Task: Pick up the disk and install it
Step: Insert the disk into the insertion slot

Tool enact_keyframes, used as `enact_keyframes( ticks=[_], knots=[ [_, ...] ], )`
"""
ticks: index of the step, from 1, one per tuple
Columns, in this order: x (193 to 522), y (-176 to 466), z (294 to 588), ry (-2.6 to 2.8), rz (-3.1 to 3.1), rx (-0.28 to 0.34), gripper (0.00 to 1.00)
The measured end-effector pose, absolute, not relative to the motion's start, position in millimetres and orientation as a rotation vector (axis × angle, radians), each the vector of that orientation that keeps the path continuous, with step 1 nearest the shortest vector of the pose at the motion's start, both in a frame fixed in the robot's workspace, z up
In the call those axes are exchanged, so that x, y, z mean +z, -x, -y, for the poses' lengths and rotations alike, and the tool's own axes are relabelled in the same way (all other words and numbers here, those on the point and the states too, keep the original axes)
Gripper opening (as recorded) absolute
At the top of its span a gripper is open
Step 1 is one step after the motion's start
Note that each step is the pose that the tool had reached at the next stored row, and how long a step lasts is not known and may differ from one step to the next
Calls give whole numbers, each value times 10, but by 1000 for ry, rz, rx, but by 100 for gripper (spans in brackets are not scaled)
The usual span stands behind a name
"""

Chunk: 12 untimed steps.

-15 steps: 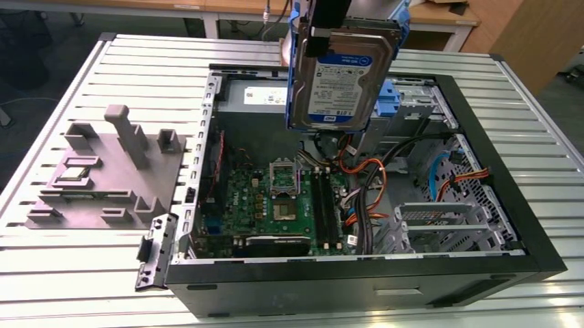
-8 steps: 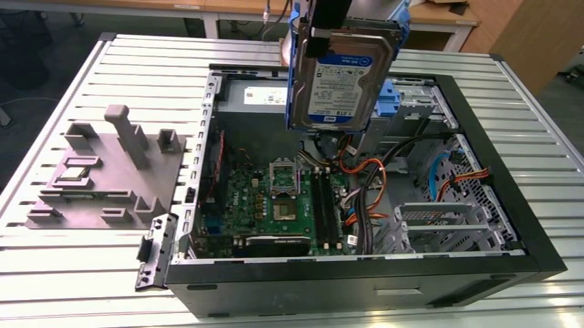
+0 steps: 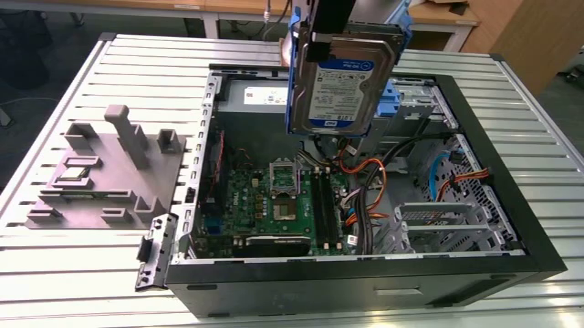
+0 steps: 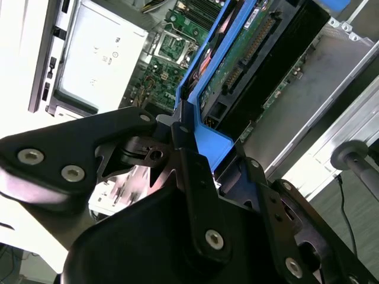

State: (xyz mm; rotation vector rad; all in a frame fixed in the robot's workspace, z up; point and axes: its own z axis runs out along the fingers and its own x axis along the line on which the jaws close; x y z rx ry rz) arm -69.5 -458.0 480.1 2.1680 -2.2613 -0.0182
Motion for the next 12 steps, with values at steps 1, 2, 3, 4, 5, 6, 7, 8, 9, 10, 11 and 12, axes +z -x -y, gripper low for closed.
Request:
enact_keyframes(
  ticks=[1,2,3,4,5,6,7,8,9,10,11,12],
  knots=[
    [4800,695,4591,-2168,2261,-18,36],
    [4800,695,4603,-2168,2261,-18,36],
    [4799,695,4615,-2168,2261,-18,36],
    [4799,695,4624,-2168,2261,-18,36],
    [4799,695,4632,-2168,2261,-18,36],
    [4799,695,4642,-2168,2261,-18,36],
    [4799,695,4654,-2168,2261,-18,36],
    [4799,695,4668,-2168,2261,-18,36],
    [4798,695,4684,-2168,2261,-18,36],
    [4798,695,4703,-2168,2261,-18,36],
    [4798,695,4727,-2168,2261,-18,36],
    [4798,695,4750,-2168,2261,-18,36]
  ],
)
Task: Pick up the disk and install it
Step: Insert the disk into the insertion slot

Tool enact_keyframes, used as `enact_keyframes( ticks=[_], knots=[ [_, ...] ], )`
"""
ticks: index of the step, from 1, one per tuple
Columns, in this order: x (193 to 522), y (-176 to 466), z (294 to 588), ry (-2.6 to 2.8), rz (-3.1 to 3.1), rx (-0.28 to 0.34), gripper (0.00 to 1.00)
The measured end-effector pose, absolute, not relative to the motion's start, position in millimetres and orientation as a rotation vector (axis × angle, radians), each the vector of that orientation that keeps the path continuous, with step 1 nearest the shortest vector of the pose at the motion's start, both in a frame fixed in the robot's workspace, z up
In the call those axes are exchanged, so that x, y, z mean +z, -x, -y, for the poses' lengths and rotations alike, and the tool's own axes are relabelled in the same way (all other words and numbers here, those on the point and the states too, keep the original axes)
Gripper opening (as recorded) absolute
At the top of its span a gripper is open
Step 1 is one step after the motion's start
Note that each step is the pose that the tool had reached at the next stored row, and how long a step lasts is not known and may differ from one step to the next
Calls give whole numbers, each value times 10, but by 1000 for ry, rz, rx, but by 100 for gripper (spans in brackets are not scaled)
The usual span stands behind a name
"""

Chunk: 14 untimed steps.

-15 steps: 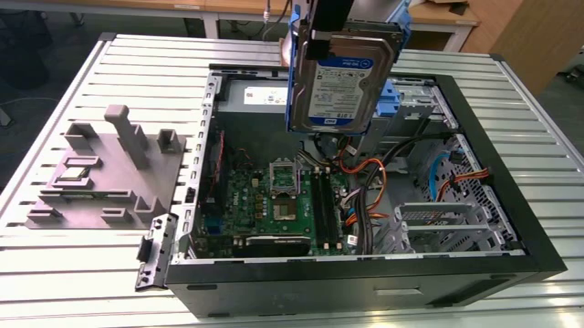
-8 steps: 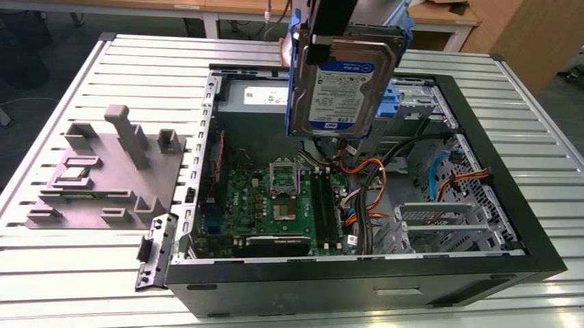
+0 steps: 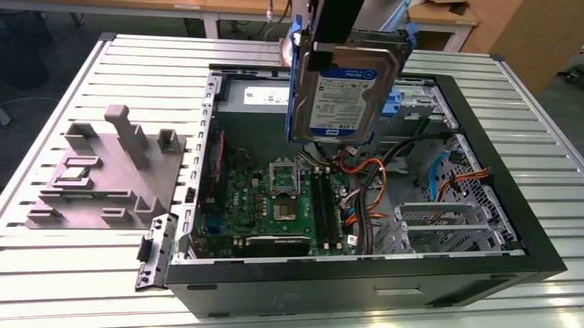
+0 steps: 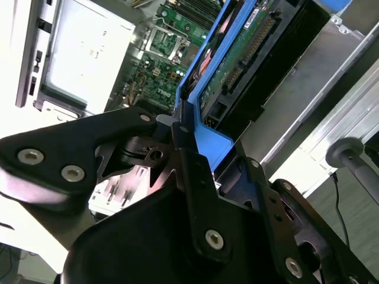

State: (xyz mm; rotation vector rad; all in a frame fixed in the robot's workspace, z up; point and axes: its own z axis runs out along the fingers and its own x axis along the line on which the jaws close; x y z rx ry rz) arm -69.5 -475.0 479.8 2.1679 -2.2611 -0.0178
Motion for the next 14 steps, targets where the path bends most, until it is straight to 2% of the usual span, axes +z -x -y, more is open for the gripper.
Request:
enact_keyframes(
  ticks=[14],
  knots=[
    [4793,695,5051,-2167,2261,-17,36]
  ],
)
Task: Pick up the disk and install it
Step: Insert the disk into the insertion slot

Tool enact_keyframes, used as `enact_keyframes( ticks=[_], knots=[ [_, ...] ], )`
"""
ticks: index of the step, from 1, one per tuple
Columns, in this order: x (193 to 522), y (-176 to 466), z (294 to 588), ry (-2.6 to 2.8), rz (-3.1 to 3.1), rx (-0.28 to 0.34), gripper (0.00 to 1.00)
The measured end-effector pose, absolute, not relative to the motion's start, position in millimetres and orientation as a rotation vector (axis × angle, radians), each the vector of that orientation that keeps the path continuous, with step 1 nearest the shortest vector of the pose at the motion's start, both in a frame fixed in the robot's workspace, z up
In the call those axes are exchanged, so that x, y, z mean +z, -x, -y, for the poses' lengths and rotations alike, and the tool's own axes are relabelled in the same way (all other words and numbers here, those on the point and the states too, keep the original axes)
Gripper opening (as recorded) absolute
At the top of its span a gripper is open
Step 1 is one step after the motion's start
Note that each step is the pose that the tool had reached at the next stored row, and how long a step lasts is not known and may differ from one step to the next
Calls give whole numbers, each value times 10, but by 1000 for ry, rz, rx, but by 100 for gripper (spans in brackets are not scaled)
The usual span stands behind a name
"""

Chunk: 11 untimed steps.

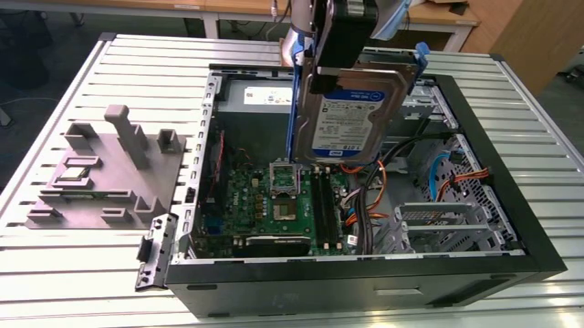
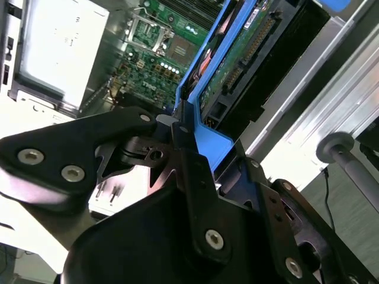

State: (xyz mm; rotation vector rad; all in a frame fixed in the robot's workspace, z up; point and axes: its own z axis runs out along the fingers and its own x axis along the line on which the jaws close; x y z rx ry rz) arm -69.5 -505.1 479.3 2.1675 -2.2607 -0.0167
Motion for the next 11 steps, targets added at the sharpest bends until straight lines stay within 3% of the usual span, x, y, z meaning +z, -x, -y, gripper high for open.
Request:
enact_keyframes(
  ticks=[11],
  knots=[
    [4784,593,5197,-2166,2259,-13,36]
  ],
)
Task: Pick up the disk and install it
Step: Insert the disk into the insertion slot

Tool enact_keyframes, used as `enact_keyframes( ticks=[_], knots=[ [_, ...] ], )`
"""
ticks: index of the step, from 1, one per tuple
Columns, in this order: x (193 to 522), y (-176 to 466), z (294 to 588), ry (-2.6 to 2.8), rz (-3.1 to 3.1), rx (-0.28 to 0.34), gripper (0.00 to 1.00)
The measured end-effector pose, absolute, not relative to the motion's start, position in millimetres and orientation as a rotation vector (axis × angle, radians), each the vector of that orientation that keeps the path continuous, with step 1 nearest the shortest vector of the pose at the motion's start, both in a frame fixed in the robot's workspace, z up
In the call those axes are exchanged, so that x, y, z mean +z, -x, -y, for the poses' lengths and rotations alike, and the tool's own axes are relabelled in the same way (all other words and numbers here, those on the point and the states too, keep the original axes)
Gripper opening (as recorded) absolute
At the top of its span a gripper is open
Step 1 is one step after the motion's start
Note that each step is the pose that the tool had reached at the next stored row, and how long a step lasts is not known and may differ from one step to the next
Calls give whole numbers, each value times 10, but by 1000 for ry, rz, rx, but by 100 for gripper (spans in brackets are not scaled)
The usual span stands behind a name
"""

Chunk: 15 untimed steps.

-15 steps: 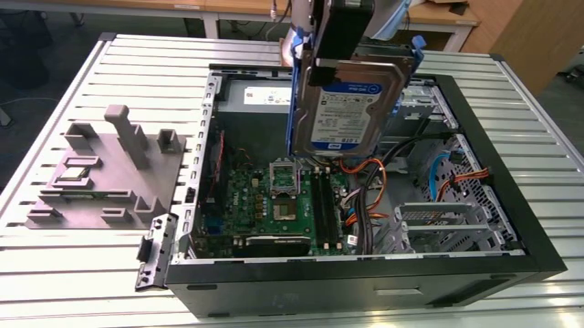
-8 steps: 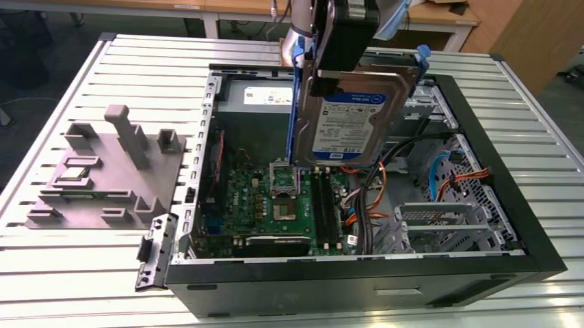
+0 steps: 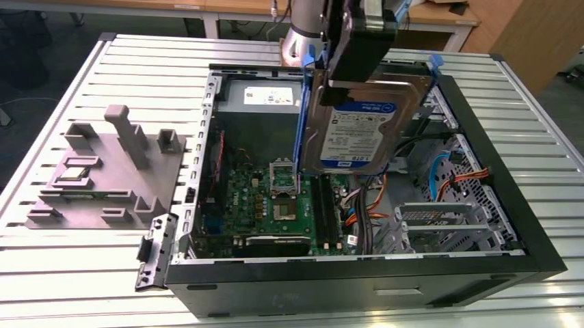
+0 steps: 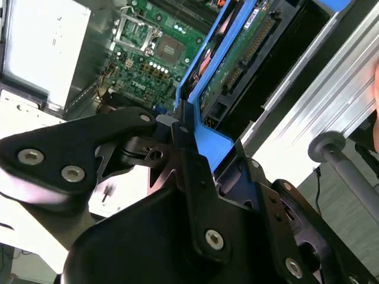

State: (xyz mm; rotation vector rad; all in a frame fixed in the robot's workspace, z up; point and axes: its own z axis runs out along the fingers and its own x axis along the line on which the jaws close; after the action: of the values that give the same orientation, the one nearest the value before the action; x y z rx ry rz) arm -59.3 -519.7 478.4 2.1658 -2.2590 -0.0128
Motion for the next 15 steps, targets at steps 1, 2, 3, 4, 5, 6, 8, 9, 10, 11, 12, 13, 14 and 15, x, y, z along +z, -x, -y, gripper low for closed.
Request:
enact_keyframes(
  ticks=[1,2,3,4,5,6,8,9,10,11,12,13,14,15],
  knots=[
    [4781,568,5198,-2166,2259,-13,36],
    [4780,540,5197,-2166,2259,-13,36],
    [4777,512,5198,-2166,2259,-13,36],
    [4775,483,5198,-2166,2259,-13,36],
    [4774,455,5198,-2166,2259,-13,36],
    [4774,425,5198,-2166,2259,-13,36],
    [4771,374,5198,-2166,2259,-13,36],
    [4770,349,5198,-2166,2259,-13,36],
    [4768,326,5198,-2165,2259,-13,36],
    [4765,305,5198,-2166,2259,-13,36],
    [4763,287,5198,-2166,2259,-13,36],
    [4761,275,5198,-2166,2259,-13,36],
    [4760,266,5200,-2166,2259,-13,36],
    [4757,260,5207,-2166,2258,-13,36]
  ],
)
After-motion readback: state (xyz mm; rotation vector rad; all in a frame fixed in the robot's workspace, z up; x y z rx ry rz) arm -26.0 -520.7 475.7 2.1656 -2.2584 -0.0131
